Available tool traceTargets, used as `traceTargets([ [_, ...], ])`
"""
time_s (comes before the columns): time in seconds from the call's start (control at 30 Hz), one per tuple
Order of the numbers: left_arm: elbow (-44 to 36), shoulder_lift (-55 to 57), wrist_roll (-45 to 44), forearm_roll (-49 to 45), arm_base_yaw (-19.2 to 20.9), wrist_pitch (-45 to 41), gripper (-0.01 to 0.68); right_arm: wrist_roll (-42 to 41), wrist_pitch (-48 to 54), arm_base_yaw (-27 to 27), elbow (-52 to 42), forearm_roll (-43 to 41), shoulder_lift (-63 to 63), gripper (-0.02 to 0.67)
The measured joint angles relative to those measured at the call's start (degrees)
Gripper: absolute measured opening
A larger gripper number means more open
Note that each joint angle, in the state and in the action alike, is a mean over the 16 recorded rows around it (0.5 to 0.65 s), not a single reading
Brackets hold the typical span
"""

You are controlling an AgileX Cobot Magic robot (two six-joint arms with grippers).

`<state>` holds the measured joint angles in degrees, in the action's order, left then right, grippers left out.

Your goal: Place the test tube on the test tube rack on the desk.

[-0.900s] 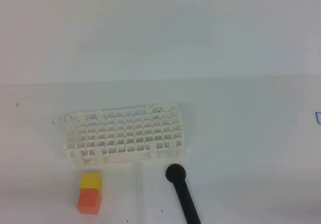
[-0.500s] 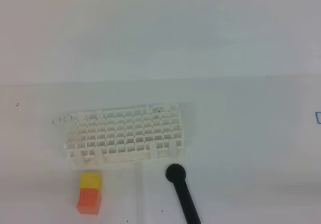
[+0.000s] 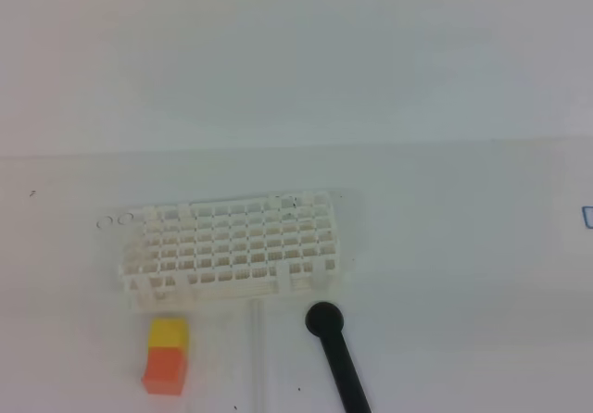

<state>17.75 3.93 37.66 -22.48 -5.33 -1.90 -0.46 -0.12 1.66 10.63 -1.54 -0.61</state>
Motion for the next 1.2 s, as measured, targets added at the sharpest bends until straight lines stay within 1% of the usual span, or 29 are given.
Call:
traceTargets([
  [0.1, 6.4, 3.1, 0.0, 0.9, 0.0, -12.8, -0.001, 0.0, 7.5, 0.0, 5.3, -0.5, -1.6, -0.001],
  [0.2, 11.2, 6.4, -2.6, 5.3, 0.0, -24.4, -0.001, 0.0, 15.1, 0.0, 10.3, -0.6, -3.8, -0.001],
  [0.33, 14.5, 10.5, -9.5, 15.9, -0.3, -36.4, -0.001, -0.4, 24.5, 0.0, 15.4, 0.2, -7.0, -0.001],
  [0.43, 14.9, 13.4, -17.7, 27.4, -0.8, -41.9, -0.001, -1.4, 30.2, 0.0, 17.9, 1.5, -9.2, -0.001],
  [0.53, 14.1, 16.1, -26.8, 39.9, -1.4, -44.3, -0.001, -2.9, 34.2, 0.0, 19.3, 3.5, -10.9, -0.001],
  [0.63, 12.8, 19.5, -35.1, 51.0, -2.0, -45.0, -0.001, -4.6, 36.7, 0.0, 20.0, 6.0, -11.8, -0.001],
  [0.73, 11.7, 23.4, -43.3, 60.7, -2.6, -45.0, -0.001, -6.2, 38.1, 0.0, 20.2, 8.9, -12.2, -0.001],
  [0.83, 11.1, 28.3, -51.1, 68.3, -3.1, -44.8, -0.001, -7.7, 38.9, 0.0, 20.2, 11.4, -12.3, -0.001],
  [0.97, 10.8, 35.6, -58.3, 72.9, -3.3, -44.1, -0.001, -9.0, 39.4, 0.0, 20.2, 14.0, -12.6, -0.001],
  [1.1, 10.8, 42.8, -62.4, 73.0, -4.2, -42.3, -0.001, -9.5, 39.8, 0.0, 20.2, 15.4, -13.3, -0.001],
  [1.2, 10.8, 47.4, -64.1, 72.6, -5.8, -40.6, -0.001, -9.7, 40.1, 0.0, 20.2, 15.9, -14.1, -0.001],
])
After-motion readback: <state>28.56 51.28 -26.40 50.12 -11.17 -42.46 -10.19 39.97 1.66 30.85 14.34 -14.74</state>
